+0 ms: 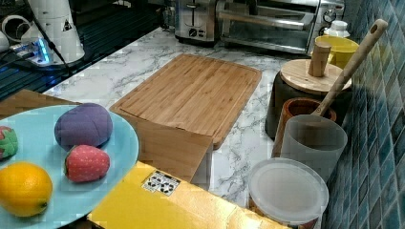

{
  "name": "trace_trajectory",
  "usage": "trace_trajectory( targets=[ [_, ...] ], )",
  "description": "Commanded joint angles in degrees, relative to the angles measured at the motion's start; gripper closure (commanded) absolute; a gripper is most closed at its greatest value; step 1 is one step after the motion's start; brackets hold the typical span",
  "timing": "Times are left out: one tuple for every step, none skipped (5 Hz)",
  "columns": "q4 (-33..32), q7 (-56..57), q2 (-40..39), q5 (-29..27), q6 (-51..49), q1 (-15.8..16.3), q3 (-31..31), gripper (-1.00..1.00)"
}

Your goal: Close the oven.

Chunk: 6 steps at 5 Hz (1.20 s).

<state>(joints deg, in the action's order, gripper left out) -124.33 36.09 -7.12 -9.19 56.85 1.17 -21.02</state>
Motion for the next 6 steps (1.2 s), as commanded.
trace_trajectory(
  targets=[
    [11.8,-26.63,-0.7,21.95,-13.03,8.6,-5.72,1.0],
    [9.13,-36.78,5.48,25.62,-10.17,6.86,-7.24,1.0],
    [8.08,-35.13,9.07,20.46,-7.64,4.24,-6.58,1.0],
    [8.04,-42.22,10.93,24.58,-9.4,4.12,-6.97,1.0],
    [8.24,-40.6,12.59,24.13,-11.65,3.63,-7.2,1.0],
    [8.22,-40.36,12.72,23.77,-11.57,1.36,-9.39,1.0]
  ],
)
